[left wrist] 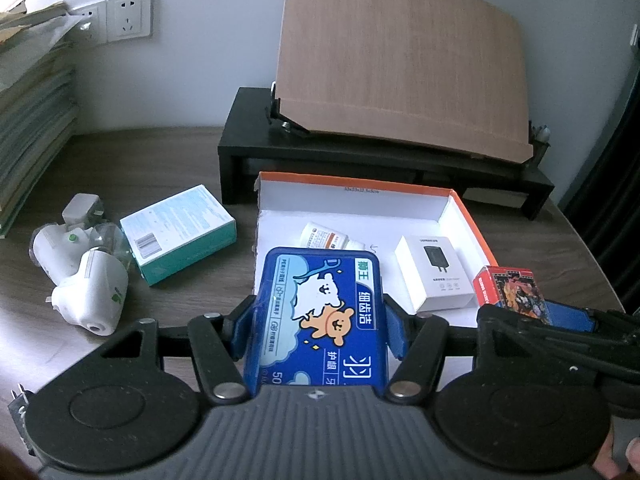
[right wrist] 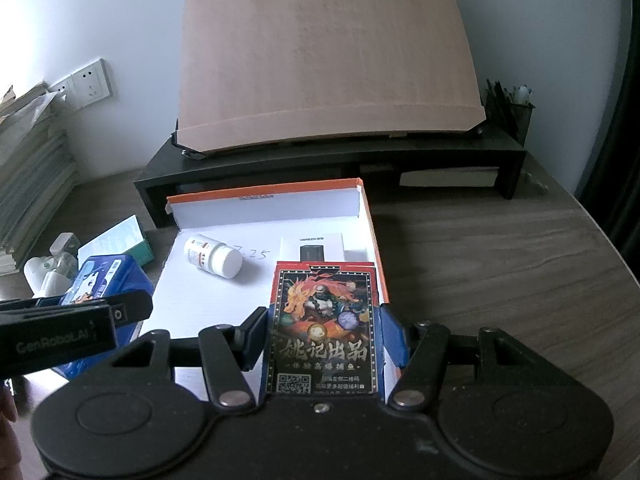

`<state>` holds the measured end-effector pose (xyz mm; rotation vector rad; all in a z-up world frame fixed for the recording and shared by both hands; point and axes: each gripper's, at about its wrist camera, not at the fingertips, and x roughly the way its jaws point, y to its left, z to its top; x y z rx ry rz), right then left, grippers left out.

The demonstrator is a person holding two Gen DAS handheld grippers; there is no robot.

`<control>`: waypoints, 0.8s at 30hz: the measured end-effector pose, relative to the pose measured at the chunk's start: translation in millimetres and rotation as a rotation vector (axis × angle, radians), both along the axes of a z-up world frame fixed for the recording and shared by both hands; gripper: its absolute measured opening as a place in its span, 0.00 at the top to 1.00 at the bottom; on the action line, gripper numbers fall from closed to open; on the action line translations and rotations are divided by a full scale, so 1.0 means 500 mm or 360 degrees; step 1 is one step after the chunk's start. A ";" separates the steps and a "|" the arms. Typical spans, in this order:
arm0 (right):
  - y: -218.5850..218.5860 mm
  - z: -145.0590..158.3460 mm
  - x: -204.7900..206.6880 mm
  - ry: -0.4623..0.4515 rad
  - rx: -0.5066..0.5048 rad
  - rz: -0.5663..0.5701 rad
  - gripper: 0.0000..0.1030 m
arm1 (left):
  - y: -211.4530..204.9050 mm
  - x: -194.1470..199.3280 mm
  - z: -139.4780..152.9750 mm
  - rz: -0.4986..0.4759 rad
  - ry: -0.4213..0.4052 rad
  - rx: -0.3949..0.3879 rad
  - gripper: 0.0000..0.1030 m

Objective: Organize rigid objects
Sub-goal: 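Lower the blue tissue pack with the left gripper while the right lowers the red card box, then open the left gripper on the tissue pack while the right gripper releases the red card box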

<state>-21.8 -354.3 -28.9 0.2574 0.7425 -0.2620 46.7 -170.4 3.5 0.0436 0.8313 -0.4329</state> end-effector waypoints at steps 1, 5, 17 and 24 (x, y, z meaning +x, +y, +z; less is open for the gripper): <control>0.000 0.000 0.002 0.0003 0.0001 -0.0003 0.31 | 0.000 0.001 0.000 0.0000 0.0002 0.0001 0.38; 0.000 -0.002 0.005 0.0014 0.0002 -0.0006 0.31 | -0.002 0.004 -0.002 -0.0003 0.0010 0.0003 0.38; -0.008 -0.016 0.017 0.0057 0.0013 -0.0008 0.31 | -0.015 0.019 -0.014 -0.0013 0.0045 0.0022 0.38; -0.010 -0.021 0.020 0.0060 -0.0008 0.0019 0.31 | -0.026 0.030 -0.025 -0.0026 0.0070 0.0029 0.38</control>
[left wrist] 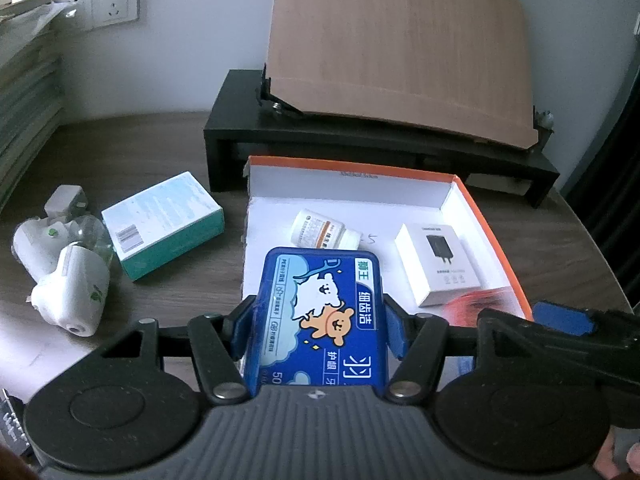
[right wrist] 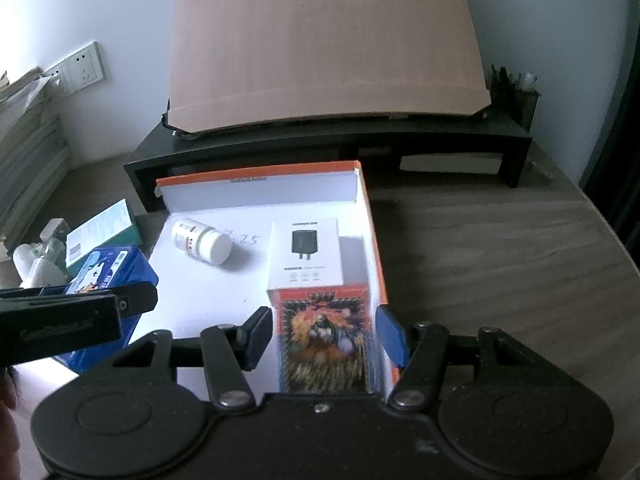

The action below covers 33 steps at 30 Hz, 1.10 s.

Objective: Organize rigid objects
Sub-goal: 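Open the left gripper on the tissue pack while the right gripper releases the red card box, then grasp the black charger on the table with the left gripper while the right reaches toward the white plug-in device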

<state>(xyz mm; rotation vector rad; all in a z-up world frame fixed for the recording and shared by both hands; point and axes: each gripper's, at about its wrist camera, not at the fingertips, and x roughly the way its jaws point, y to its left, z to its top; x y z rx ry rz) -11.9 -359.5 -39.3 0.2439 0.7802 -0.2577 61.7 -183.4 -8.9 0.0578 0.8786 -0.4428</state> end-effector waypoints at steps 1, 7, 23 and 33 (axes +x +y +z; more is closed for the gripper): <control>-0.002 0.002 -0.002 -0.0010 -0.0001 -0.0004 0.31 | -0.002 0.001 -0.002 -0.0003 0.0004 0.0001 0.38; -0.013 0.010 -0.020 -0.0041 -0.0019 -0.0051 0.31 | -0.020 0.003 -0.013 -0.0040 0.0025 -0.0001 0.38; -0.005 0.041 -0.064 -0.0129 -0.0059 -0.0079 0.31 | -0.031 -0.032 -0.020 -0.0125 0.0052 -0.0021 0.28; 0.077 0.061 -0.037 -0.0188 -0.0047 0.0113 0.29 | 0.057 -0.046 0.023 0.0063 -0.0045 -0.0018 0.26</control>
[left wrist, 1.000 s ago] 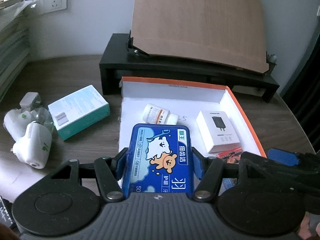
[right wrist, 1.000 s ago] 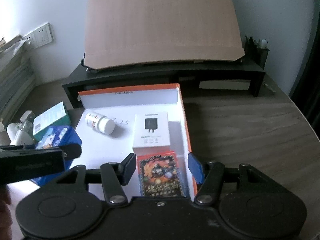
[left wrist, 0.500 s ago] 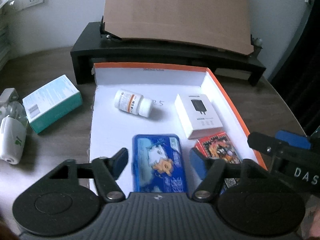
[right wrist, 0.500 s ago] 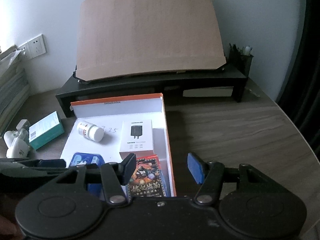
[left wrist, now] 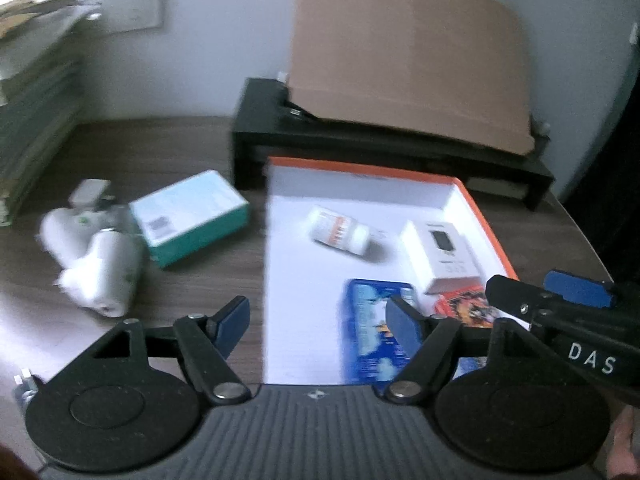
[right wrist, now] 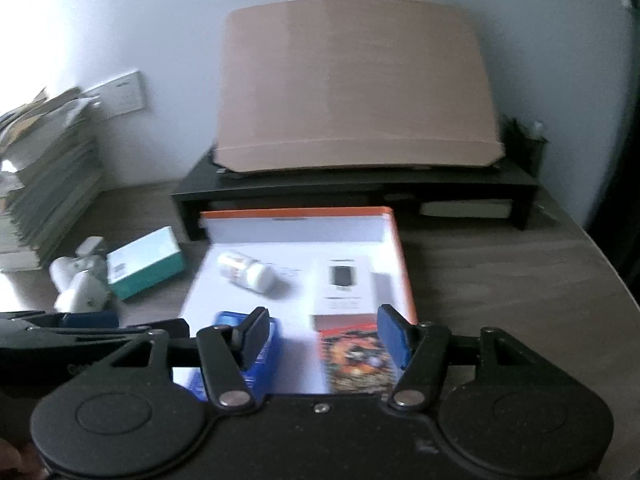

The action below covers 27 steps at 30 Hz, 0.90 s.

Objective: Organize rigid objects
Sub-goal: 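Grasp the black charger on the table with the left gripper while the right reaches toward the white plug-in device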

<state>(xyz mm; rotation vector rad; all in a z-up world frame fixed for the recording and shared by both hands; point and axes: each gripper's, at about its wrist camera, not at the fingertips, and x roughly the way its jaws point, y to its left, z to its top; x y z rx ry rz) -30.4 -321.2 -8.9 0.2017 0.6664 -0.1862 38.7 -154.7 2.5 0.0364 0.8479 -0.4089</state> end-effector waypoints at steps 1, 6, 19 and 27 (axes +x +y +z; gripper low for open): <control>0.011 0.001 0.004 -0.0003 -0.0002 0.0027 0.29 | 0.012 0.000 0.002 0.0026 -0.0004 -0.0001 0.26; 0.063 0.006 0.023 -0.0008 -0.0013 0.0158 0.28 | 0.078 -0.006 0.009 0.0158 -0.0020 0.0004 0.26; 0.153 -0.003 0.053 0.0021 -0.0028 0.0393 0.28 | 0.280 -0.049 -0.049 0.0805 0.0042 0.0160 0.25; 0.173 -0.016 0.066 0.0063 -0.0047 0.0466 0.28 | 0.307 -0.019 -0.096 0.0900 0.0074 0.0195 0.29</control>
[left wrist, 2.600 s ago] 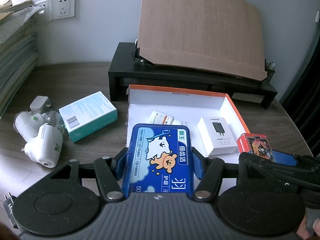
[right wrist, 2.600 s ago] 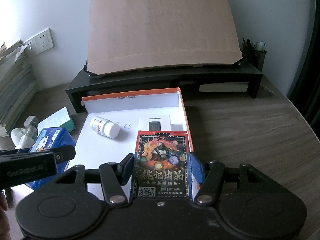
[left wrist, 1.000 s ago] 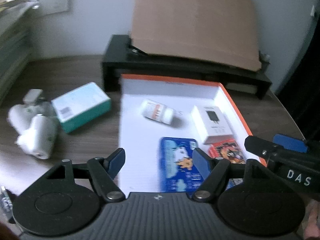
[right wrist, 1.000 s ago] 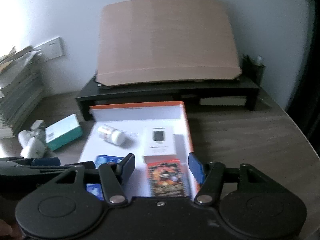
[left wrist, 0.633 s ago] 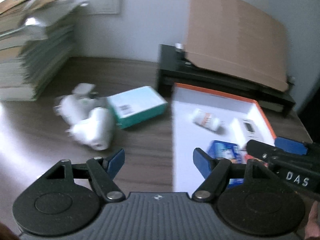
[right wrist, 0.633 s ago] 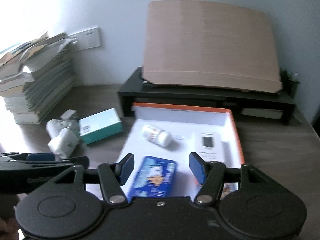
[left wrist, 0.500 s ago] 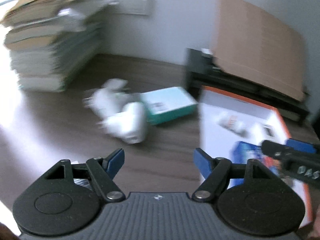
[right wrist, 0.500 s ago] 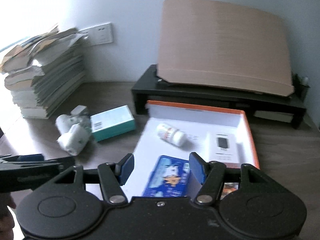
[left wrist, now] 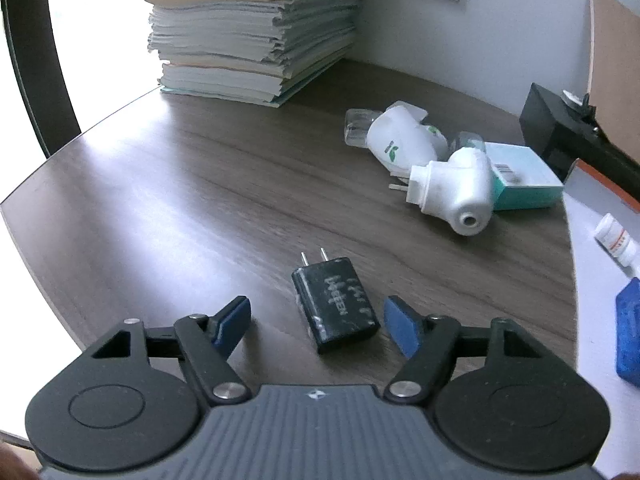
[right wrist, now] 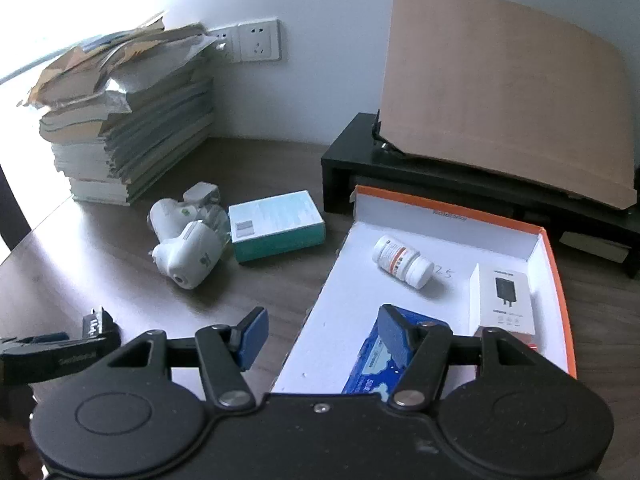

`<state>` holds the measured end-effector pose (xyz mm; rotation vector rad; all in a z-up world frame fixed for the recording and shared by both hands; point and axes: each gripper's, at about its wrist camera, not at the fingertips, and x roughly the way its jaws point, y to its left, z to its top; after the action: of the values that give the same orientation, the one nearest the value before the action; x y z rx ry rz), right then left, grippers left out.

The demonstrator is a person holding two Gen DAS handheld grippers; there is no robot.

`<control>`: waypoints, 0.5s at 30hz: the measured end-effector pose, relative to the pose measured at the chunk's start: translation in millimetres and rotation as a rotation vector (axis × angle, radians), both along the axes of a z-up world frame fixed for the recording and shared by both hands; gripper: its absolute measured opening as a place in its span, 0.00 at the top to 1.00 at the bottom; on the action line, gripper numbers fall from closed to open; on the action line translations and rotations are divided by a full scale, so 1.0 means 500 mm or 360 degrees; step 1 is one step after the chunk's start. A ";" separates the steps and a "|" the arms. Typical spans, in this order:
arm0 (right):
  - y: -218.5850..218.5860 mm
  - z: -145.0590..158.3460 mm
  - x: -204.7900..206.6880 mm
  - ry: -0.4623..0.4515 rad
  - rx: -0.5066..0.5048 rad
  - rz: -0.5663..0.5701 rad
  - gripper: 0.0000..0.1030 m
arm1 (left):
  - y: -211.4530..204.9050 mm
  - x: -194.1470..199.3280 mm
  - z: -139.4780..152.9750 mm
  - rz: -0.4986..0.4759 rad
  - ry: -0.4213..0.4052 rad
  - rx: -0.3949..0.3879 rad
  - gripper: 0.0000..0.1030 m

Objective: Organize rigid objects
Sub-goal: 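Grasp the black charger on the table with the left gripper while the right reaches toward the white plug-in device, then grasp the white plug-in device with the right gripper while the left holds the black charger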

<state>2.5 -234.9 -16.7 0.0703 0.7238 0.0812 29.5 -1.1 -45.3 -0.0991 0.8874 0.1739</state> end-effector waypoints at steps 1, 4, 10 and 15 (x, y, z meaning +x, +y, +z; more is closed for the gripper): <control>0.001 -0.001 0.001 0.0005 -0.0003 0.0006 0.28 | -0.001 0.004 -0.002 -0.0002 -0.0018 0.0008 0.35; 0.003 -0.005 0.006 0.0019 -0.0008 0.0017 0.28 | 0.002 0.005 -0.003 -0.0055 -0.0063 0.0004 0.60; 0.029 -0.010 0.026 0.0047 0.0024 0.0090 0.28 | 0.009 0.003 0.002 -0.0105 -0.0081 -0.0052 0.65; 0.085 -0.015 0.056 0.0065 0.0084 0.0237 0.25 | 0.027 0.007 0.030 -0.0141 -0.0139 -0.0072 0.65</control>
<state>30.5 -192.3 -24.0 0.0687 0.7671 0.2421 32.9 12.5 -30.1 -0.1086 0.8073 0.0660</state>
